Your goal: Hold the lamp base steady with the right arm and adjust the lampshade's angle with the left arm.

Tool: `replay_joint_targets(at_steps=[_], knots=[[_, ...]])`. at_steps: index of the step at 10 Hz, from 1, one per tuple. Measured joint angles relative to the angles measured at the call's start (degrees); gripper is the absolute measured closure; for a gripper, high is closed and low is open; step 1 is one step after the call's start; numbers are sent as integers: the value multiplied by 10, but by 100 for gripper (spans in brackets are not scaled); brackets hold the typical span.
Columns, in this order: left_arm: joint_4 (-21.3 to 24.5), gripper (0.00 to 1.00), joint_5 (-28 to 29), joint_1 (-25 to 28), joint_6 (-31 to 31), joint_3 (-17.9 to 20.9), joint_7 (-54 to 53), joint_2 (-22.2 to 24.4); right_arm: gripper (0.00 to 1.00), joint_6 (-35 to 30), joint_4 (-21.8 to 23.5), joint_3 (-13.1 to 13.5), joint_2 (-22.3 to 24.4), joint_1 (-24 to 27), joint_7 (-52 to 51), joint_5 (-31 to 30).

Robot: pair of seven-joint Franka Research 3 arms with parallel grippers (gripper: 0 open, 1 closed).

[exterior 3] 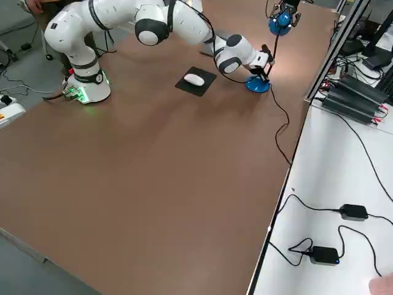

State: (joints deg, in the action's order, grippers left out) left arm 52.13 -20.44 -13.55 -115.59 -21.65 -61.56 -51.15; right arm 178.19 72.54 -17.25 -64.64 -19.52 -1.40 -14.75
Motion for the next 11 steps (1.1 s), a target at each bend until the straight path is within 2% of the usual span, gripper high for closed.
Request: replay_joint_targets(at_steps=[4,11], knots=[[6,61,-39,9,4,4,28,-2,85,1,0,0,0,0,0,-1],[8,61,-60,11,7,5,105,-3,85,3,1,1,0,-1,0,-1]])
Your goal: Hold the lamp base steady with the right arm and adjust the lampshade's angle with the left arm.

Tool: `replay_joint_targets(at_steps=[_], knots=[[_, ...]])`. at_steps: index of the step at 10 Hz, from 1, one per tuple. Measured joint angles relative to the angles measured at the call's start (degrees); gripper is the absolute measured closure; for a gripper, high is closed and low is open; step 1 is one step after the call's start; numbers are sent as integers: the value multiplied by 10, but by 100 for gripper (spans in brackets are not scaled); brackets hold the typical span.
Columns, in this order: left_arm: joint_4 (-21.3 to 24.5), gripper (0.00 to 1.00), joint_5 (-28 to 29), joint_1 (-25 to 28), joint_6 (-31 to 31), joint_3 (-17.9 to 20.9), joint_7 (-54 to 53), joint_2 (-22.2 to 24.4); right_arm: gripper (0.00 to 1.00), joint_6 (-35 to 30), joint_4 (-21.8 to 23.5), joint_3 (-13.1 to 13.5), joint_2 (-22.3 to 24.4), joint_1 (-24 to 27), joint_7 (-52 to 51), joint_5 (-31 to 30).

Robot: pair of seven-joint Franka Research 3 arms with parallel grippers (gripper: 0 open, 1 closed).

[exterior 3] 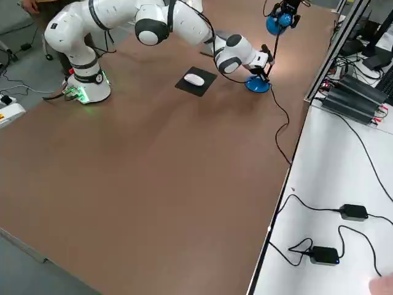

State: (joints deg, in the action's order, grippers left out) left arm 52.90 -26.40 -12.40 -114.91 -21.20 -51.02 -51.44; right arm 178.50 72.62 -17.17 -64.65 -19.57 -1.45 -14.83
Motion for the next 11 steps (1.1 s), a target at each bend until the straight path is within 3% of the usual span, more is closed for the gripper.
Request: replay_joint_targets(at_steps=[11], knots=[[4,61,-45,2,0,5,62,-3,85,2,1,1,0,0,2,0]])
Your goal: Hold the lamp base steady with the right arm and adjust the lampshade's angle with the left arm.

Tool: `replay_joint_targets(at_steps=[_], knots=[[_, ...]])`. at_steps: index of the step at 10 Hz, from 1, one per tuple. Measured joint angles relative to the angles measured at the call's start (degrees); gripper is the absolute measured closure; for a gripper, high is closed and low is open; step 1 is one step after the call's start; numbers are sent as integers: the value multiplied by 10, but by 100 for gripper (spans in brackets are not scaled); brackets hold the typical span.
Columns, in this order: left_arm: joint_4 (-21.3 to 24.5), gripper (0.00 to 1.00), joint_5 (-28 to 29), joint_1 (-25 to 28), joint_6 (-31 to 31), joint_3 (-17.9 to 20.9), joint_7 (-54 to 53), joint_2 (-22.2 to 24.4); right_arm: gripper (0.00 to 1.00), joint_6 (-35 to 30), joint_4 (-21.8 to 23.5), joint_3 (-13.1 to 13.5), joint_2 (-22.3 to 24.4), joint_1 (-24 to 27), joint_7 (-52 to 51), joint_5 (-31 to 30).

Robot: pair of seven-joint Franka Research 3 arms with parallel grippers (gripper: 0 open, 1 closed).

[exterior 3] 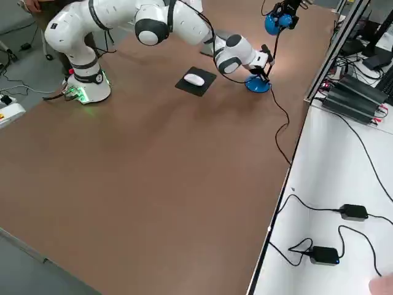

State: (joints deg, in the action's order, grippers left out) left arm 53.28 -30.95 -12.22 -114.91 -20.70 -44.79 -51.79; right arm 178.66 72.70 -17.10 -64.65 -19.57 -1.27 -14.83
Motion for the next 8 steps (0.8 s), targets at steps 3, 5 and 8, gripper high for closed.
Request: replay_joint_targets(at_steps=[3,5,8], knots=[[-1,61,-3,0,-1,-1,69,0,85,0,0,0,0,0,0,0],[-1,61,-3,-1,-1,-1,85,0,85,0,0,0,0,0,0,0],[-1,61,-11,-2,-1,-1,106,0,85,1,0,0,0,0,0,0]])
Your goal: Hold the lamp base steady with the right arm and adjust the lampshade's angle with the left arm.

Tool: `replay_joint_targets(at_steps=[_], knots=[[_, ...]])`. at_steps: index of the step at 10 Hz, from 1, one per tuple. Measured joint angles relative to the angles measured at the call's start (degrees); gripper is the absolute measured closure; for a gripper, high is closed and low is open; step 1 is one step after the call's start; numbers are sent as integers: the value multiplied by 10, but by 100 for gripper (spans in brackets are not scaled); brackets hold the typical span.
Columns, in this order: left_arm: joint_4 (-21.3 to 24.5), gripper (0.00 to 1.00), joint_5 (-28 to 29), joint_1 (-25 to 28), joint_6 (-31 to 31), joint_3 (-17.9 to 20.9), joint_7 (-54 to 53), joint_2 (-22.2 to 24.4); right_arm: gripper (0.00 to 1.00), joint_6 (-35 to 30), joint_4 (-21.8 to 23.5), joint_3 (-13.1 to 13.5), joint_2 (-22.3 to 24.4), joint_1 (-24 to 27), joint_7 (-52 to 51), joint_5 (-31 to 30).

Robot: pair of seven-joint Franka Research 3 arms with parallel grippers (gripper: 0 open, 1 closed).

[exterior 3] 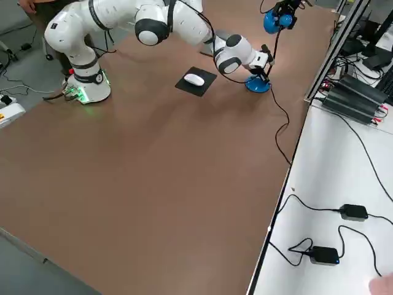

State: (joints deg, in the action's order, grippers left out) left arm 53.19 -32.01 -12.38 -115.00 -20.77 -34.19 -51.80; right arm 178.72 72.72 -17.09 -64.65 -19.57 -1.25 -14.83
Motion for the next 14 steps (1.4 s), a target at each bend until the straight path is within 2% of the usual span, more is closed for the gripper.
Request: replay_joint_targets(at_steps=[5,9,12,14], knots=[[0,59,-6,-1,1,-1,14,0,85,0,0,0,0,0,1,0],[-6,1,-6,-16,3,-4,6,8,85,1,0,1,0,0,6,0],[-8,0,70,-20,6,-6,-1,35,85,1,0,1,0,0,6,0],[-9,0,102,-15,41,-6,0,60,85,2,0,1,0,0,6,0]])
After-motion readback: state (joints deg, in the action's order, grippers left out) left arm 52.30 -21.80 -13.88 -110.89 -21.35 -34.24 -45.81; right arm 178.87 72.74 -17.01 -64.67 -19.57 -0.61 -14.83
